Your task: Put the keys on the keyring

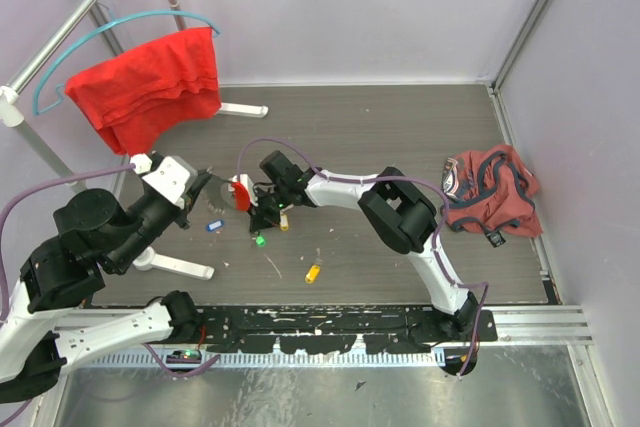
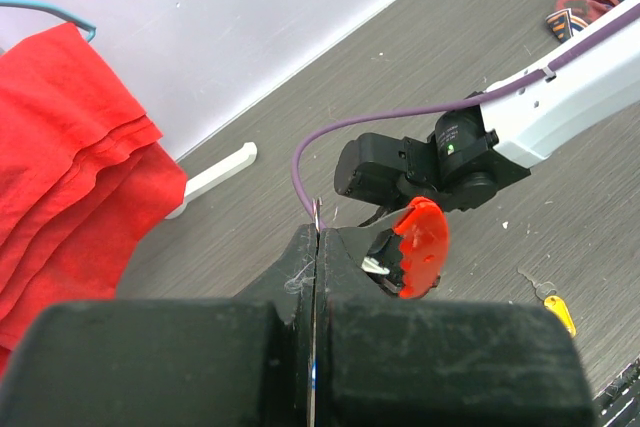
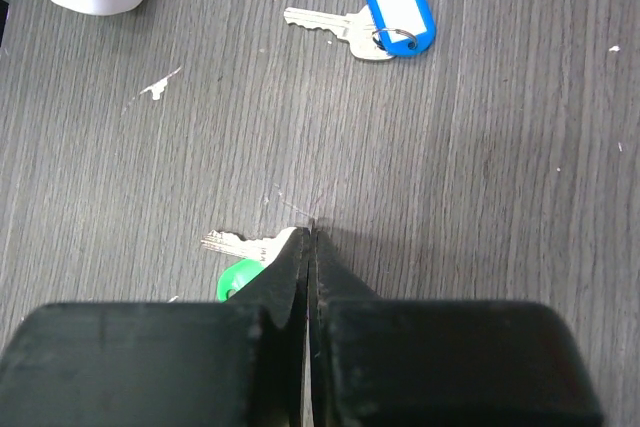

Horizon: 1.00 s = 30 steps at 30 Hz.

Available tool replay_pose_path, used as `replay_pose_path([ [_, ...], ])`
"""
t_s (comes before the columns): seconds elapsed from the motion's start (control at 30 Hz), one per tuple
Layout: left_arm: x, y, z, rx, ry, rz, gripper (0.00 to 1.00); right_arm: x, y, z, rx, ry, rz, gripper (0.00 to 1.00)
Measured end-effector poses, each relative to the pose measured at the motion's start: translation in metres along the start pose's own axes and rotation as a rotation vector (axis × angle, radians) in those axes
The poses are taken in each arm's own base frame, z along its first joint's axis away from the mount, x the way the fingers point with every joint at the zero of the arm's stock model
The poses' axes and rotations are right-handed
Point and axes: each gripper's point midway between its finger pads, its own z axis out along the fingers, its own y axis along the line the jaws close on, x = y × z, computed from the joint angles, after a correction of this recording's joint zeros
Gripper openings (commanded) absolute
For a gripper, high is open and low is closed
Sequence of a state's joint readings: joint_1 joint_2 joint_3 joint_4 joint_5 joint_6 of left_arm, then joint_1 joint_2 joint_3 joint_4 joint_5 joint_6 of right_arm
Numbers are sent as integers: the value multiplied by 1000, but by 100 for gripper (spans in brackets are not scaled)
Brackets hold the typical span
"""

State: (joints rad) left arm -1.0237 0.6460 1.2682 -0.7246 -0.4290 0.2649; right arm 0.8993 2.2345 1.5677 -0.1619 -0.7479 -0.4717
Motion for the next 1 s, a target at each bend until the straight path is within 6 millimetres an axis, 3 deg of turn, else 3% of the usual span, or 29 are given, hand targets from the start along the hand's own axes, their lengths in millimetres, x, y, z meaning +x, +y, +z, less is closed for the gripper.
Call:
replay_pose_path([
  [0.37,0,0,0,0,0,0,0,4,-4,-7,21,-24,47,1],
  [0.53,0,0,0,0,0,0,0,-1,-5,-22,54,-59,84,1],
  [0.7,1,-1,1,-1,3,1,0,-9,-2,-56,112,-114,128,1],
  [0.83,3,-2,3,1,5,3,0,-28,5,-93,173,-180,139,1],
  [0.93,-1,-3,7,1,-3,-1,7,-44,11,-122,227,-233,132,1],
  [1.0,-2,-5,10,6,-5,-1,1,-56,19,-145,264,-272,125,1],
])
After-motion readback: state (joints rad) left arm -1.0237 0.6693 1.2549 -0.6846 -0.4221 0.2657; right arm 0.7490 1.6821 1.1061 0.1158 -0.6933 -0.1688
